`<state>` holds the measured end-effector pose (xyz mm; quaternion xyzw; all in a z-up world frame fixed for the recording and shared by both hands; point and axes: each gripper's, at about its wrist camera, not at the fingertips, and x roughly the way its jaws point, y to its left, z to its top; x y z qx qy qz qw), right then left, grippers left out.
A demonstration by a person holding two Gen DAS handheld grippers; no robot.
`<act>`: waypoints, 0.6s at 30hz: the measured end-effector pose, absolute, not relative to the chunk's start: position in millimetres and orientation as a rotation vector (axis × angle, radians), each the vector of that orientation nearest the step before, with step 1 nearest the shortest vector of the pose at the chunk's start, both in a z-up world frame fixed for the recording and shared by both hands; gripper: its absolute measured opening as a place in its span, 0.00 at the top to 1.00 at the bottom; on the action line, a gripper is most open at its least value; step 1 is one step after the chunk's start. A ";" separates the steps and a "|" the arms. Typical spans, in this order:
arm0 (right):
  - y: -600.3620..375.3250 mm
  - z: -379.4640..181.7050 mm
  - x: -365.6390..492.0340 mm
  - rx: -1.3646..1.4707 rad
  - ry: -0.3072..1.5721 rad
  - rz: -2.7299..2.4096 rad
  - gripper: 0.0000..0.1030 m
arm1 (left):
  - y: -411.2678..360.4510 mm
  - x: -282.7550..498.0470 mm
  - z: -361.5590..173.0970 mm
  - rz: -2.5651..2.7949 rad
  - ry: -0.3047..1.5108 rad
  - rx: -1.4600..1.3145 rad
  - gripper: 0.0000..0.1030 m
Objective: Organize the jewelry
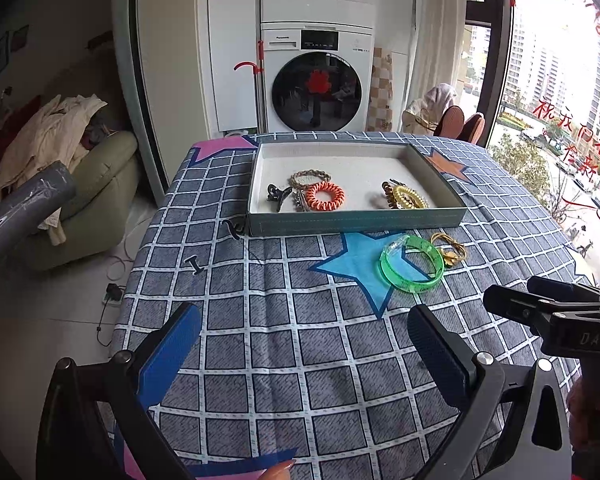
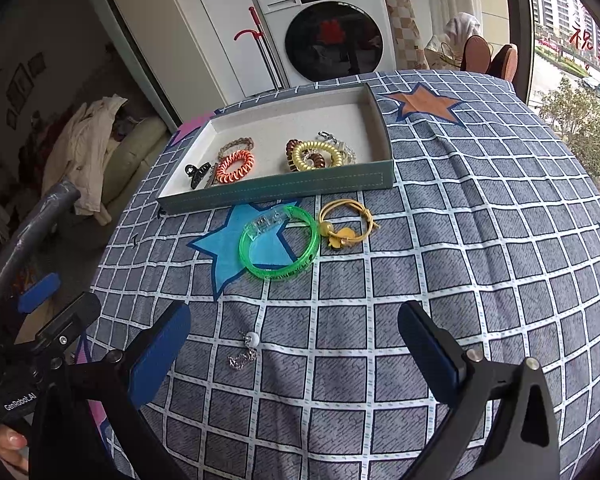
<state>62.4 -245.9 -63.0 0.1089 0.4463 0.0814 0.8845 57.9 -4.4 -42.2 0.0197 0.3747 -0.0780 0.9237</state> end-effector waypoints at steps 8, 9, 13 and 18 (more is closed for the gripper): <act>-245.5 -70.4 49.8 0.231 0.942 0.165 0.00 | -10.8 46.3 -49.6 -0.169 0.781 0.053 0.00; -245.5 -71.3 49.1 0.231 0.944 0.165 0.00 | -11.2 45.3 -49.9 -0.171 0.781 0.053 0.00; -244.2 -73.7 47.0 0.231 0.949 0.169 0.00 | -12.3 42.8 -51.1 -0.172 0.784 0.056 0.00; -247.1 -75.5 45.6 0.240 0.949 0.165 0.00 | -12.0 43.0 -54.1 -0.166 0.793 0.061 0.00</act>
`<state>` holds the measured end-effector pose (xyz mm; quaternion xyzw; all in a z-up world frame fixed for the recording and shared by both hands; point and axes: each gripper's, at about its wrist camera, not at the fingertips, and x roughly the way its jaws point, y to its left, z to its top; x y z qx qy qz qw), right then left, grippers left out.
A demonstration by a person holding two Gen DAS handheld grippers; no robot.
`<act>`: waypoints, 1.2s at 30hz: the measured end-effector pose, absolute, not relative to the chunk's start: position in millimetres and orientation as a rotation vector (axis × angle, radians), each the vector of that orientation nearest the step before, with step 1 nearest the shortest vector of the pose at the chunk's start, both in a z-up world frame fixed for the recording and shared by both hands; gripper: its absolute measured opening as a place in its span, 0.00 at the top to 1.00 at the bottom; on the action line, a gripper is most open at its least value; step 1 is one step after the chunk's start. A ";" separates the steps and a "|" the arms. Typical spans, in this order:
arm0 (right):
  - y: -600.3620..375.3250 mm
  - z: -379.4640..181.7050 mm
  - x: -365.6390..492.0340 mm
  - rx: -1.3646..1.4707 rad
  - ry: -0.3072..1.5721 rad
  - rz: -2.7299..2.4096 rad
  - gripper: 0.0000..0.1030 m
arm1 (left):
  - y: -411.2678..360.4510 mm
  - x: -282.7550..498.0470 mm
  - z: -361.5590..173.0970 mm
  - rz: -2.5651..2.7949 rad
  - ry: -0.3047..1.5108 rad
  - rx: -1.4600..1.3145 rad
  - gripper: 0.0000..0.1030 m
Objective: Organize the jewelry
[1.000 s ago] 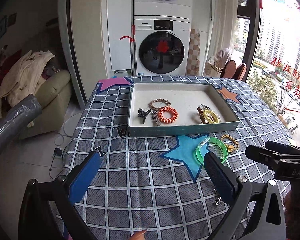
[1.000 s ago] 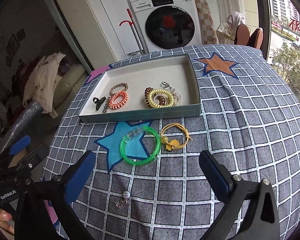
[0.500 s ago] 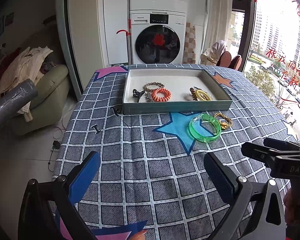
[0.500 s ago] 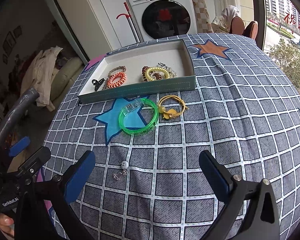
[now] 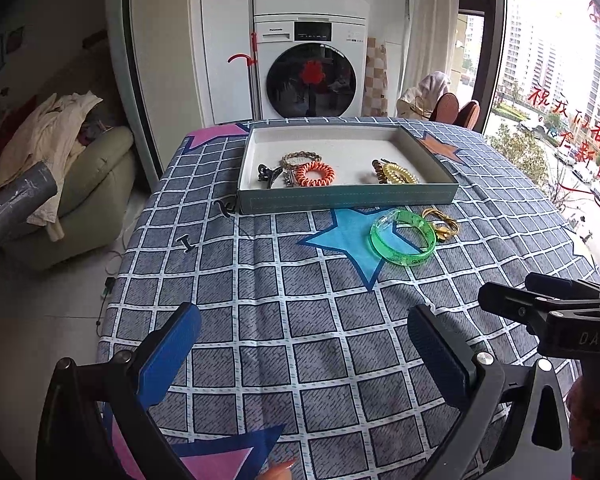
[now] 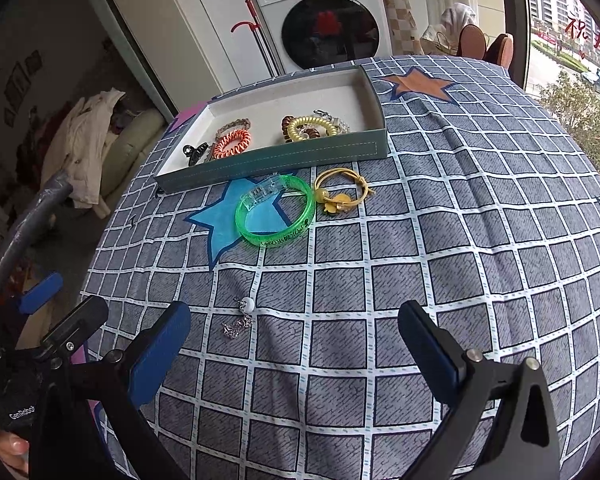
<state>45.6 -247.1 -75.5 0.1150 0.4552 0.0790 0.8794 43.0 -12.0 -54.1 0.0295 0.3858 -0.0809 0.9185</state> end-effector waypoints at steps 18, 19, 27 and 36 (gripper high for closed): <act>-287.6 -85.6 71.3 0.249 0.967 0.088 0.00 | -15.2 85.5 -81.6 -0.191 0.918 0.036 0.00; -287.9 -84.2 75.2 0.234 0.962 0.082 0.00 | -19.5 90.4 -82.1 -0.193 0.924 0.036 0.00; -290.9 -79.9 113.3 0.162 0.948 0.064 0.06 | -52.0 134.6 -84.3 -0.212 0.944 0.034 0.00; -291.1 -95.8 151.4 0.134 0.987 0.055 0.27 | -79.1 165.5 -100.5 -0.214 0.979 0.073 0.00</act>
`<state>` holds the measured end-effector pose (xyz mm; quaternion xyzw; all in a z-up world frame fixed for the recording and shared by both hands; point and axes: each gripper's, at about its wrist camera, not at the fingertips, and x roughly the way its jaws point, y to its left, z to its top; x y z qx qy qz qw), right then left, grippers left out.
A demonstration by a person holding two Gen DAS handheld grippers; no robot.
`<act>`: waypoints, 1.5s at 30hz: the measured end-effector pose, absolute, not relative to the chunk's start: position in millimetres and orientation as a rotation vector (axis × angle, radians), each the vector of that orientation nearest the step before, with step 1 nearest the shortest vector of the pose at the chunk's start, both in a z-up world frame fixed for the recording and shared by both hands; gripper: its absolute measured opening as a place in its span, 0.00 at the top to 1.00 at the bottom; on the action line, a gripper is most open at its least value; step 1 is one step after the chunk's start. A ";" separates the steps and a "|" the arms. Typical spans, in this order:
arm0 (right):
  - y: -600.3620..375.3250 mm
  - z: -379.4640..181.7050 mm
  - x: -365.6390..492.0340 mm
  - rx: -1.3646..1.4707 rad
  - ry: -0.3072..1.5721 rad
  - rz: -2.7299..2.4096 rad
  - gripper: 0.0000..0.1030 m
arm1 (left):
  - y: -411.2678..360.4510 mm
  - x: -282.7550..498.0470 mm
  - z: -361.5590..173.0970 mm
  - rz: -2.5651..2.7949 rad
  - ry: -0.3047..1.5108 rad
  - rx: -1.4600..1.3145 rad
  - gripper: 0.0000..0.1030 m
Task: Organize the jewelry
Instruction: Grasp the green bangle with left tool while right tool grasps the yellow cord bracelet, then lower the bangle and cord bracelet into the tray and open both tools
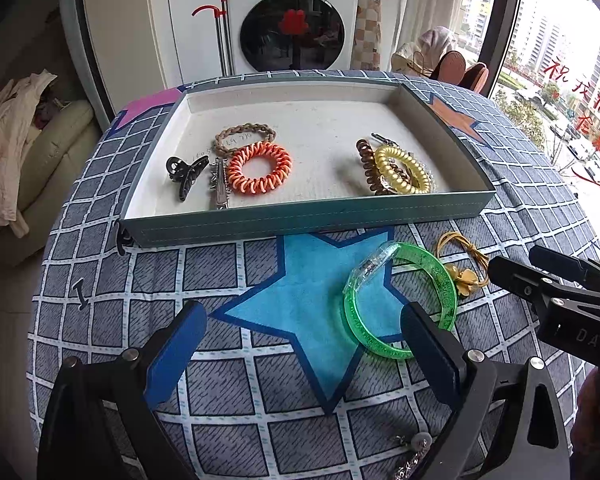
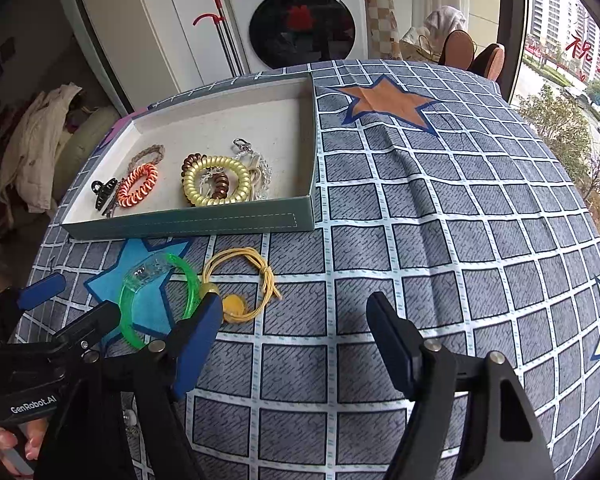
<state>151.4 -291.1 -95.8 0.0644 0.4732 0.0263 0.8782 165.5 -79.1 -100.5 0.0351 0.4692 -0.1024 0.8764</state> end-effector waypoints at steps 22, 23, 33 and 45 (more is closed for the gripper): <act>-264.2 -110.3 169.4 -0.068 0.967 0.074 0.47 | -94.2 182.4 -118.8 -0.228 0.998 0.109 0.08; -264.1 -110.2 169.3 -0.070 0.967 0.078 0.48 | -95.2 182.2 -118.0 -0.234 0.993 0.112 0.14; -253.1 -106.2 167.5 -0.083 0.981 0.124 0.94 | -102.1 177.1 -111.0 -0.347 0.982 0.114 0.69; -268.9 -50.1 164.8 0.028 0.885 0.158 0.94 | -68.1 177.9 -56.7 -0.345 0.868 0.054 0.69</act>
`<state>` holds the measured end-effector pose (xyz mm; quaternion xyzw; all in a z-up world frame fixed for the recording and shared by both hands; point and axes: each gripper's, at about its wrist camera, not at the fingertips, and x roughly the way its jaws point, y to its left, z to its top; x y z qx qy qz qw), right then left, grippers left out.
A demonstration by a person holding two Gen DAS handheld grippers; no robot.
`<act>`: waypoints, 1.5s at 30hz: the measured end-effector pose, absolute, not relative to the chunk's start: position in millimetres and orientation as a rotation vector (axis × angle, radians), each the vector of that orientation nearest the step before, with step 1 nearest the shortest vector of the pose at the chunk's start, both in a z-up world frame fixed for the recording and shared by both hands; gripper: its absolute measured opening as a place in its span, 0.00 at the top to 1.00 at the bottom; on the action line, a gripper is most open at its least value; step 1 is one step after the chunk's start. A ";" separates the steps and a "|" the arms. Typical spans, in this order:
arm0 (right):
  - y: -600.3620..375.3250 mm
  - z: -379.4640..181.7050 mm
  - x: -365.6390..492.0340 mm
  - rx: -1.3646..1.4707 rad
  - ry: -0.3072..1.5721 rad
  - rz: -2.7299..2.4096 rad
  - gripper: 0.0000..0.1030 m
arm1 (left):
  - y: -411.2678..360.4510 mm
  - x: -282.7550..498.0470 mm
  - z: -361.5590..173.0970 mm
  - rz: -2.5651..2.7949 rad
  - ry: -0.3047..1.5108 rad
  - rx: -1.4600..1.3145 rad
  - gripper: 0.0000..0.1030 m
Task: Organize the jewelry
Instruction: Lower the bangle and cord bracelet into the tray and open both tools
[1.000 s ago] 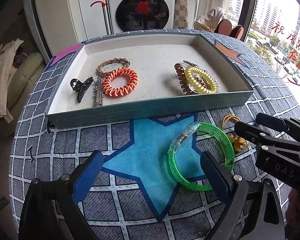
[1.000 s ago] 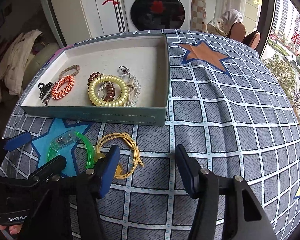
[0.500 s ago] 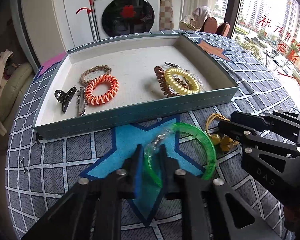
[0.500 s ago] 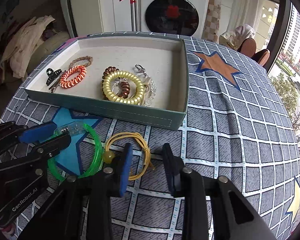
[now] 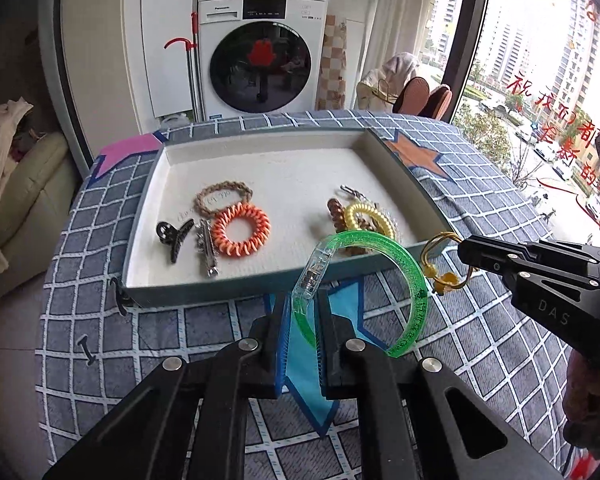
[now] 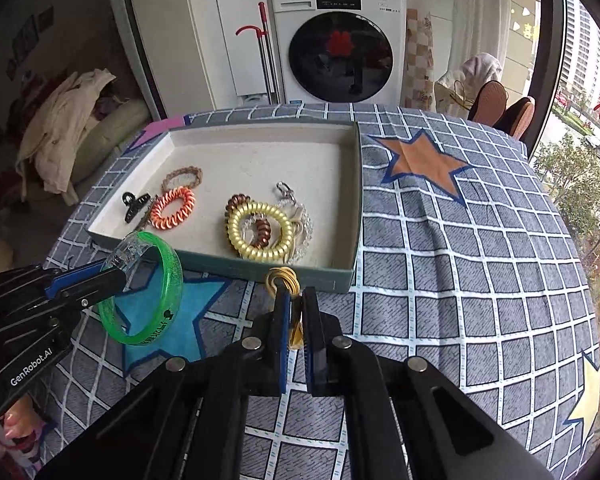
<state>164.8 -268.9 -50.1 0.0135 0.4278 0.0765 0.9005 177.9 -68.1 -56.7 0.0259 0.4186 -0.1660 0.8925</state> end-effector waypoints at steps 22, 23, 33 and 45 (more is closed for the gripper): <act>-256.8 -74.4 251.7 0.103 0.939 0.104 0.94 | -55.0 268.9 -88.6 -0.159 0.894 0.135 0.69; -257.4 -76.5 252.5 0.099 0.944 0.101 0.94 | -55.3 269.5 -91.0 -0.152 0.896 0.139 0.69; -258.8 -84.0 253.6 0.113 0.979 0.091 0.56 | -52.6 269.5 -95.7 -0.117 0.900 0.139 0.68; -261.4 -63.7 231.5 0.137 0.907 0.087 0.34 | -51.4 257.5 -73.8 -0.120 0.824 0.124 0.00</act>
